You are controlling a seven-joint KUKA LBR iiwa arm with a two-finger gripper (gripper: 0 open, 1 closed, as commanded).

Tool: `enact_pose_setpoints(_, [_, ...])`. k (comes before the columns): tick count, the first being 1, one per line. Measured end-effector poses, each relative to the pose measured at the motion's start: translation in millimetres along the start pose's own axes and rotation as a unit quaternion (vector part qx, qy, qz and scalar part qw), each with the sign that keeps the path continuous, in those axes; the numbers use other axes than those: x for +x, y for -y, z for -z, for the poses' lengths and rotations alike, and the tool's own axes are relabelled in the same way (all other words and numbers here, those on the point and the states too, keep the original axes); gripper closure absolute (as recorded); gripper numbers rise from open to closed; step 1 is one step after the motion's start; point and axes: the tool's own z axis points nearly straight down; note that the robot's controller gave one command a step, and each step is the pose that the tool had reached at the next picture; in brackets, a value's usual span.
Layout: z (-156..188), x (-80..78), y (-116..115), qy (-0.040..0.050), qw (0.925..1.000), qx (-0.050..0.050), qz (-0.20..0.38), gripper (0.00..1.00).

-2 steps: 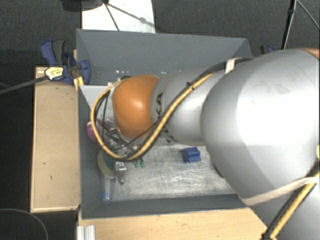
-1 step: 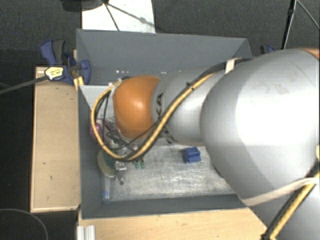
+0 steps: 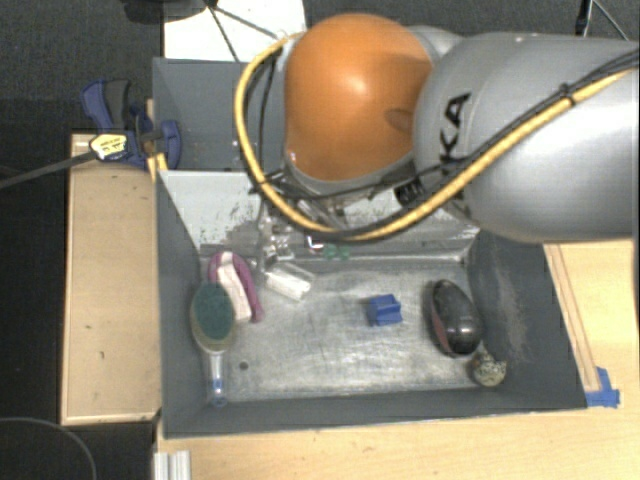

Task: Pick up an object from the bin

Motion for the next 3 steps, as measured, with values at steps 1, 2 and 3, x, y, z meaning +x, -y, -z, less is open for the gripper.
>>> enact_pose_setpoints(1, [-137, -4.4, 8, -0.0083, 0.9929, 0.001, 0.119, 1.00])
enact_pose_setpoints(2, [-133, -6.0, 8, -0.0051, 0.9931, 0.000, 0.117, 0.00])
enact_pose_setpoints(3, [-211, -33.1, -16, 0.0007, 0.9751, -0.003, 0.222, 0.00])
